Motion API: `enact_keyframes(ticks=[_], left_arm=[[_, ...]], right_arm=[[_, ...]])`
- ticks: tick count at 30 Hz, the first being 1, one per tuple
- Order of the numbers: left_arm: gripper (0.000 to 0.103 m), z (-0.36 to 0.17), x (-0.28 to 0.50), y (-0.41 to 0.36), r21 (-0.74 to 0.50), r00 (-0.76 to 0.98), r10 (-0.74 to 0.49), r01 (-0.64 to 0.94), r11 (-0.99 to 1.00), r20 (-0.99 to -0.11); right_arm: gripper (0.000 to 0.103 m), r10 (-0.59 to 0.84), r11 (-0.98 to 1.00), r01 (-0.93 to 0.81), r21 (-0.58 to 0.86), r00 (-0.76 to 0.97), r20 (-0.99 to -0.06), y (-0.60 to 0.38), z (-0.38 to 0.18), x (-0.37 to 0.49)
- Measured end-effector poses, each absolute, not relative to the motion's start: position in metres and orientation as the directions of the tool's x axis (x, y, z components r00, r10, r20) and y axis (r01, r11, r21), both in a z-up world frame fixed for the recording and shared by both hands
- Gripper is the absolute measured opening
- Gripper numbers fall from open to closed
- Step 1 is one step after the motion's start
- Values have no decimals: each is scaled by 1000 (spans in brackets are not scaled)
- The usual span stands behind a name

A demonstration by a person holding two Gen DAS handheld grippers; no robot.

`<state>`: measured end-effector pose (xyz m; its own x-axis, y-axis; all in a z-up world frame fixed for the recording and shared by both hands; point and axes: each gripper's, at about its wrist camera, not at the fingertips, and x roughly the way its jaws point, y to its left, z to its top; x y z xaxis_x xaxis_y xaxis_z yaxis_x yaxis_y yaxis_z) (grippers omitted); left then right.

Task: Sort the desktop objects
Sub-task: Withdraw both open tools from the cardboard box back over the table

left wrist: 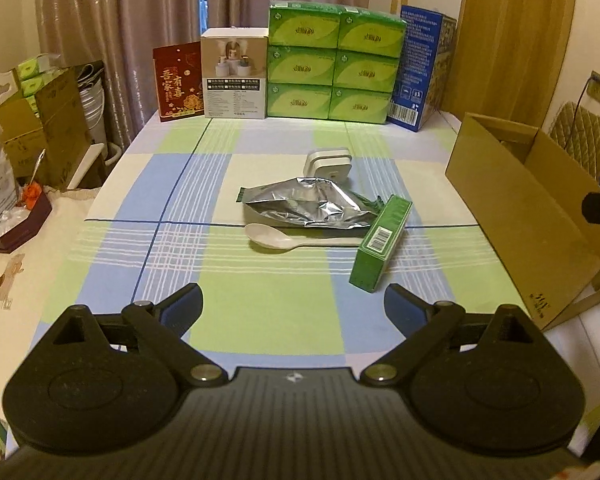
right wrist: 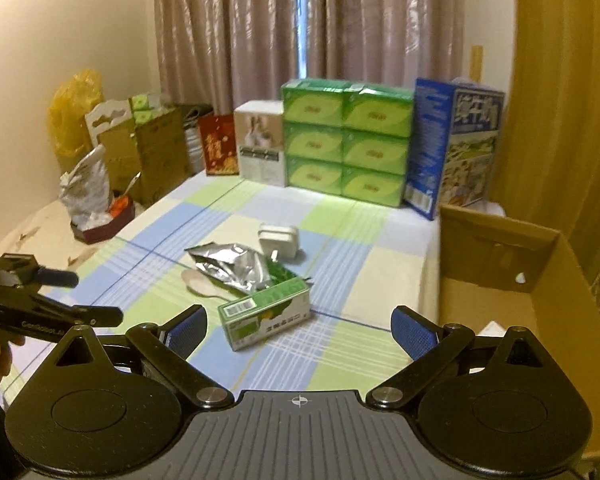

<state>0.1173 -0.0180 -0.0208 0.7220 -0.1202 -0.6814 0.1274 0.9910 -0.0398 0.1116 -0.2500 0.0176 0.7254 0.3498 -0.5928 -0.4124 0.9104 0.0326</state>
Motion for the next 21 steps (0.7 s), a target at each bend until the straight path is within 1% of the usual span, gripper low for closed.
enact_keyframes(ticks=[5, 12, 18, 21], left_arm=[[95, -33, 137, -9, -30, 712, -119, 137, 990, -692], [95, -60, 167, 3, -8, 696, -95, 128, 992, -712], [95, -81, 189, 18, -60, 672, -124, 119, 991, -730], [95, -84, 199, 19, -46, 670, -131, 143, 989, -731]], right_arm=[[96, 356, 905, -424, 39, 703, -616, -234, 0, 124], [96, 339, 909, -414, 45, 673, -657, -210, -43, 142], [96, 330, 919, -387, 72, 657, -678, -191, -78, 161], [96, 330, 924, -373, 91, 652, -683, -182, -93, 172]])
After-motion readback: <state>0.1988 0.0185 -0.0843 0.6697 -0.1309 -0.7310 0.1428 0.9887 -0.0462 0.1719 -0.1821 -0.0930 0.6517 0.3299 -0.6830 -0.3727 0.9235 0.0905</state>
